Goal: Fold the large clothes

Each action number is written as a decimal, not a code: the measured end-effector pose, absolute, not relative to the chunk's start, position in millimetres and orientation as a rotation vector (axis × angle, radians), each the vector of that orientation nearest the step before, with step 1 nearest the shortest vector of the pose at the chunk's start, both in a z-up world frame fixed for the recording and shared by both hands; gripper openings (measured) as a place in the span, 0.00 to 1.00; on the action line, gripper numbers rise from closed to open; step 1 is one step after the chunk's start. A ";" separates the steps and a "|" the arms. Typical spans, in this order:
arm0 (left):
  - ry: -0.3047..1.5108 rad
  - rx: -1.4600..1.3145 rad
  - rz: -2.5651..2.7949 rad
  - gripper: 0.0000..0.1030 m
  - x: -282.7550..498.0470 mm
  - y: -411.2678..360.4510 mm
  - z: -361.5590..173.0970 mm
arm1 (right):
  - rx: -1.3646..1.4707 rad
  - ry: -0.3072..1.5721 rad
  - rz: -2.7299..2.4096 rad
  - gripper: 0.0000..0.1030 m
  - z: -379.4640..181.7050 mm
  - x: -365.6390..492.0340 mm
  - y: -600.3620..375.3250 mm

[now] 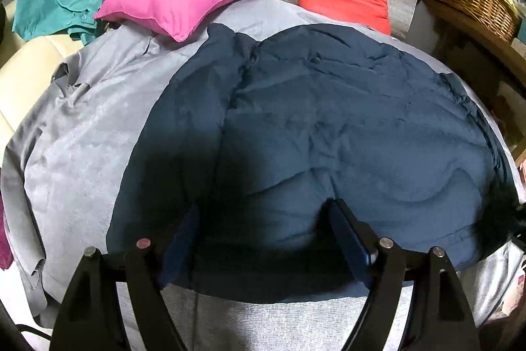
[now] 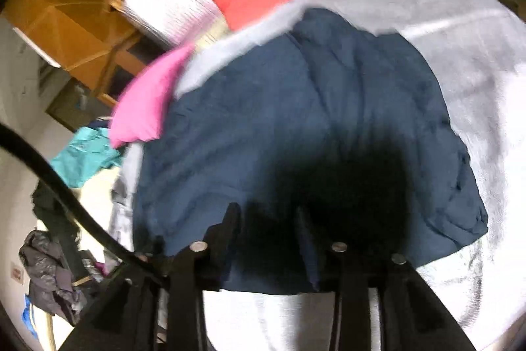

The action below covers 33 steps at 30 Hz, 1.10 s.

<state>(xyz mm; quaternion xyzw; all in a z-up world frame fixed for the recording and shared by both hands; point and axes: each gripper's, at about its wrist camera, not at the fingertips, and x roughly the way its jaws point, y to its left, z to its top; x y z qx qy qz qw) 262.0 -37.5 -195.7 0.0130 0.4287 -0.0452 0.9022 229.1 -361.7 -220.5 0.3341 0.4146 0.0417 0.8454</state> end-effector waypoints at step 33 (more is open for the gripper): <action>0.465 0.113 -0.026 0.87 123.2 -28.3 -1.0 | 0.200 0.548 -0.074 0.79 -37.9 88.8 -291.5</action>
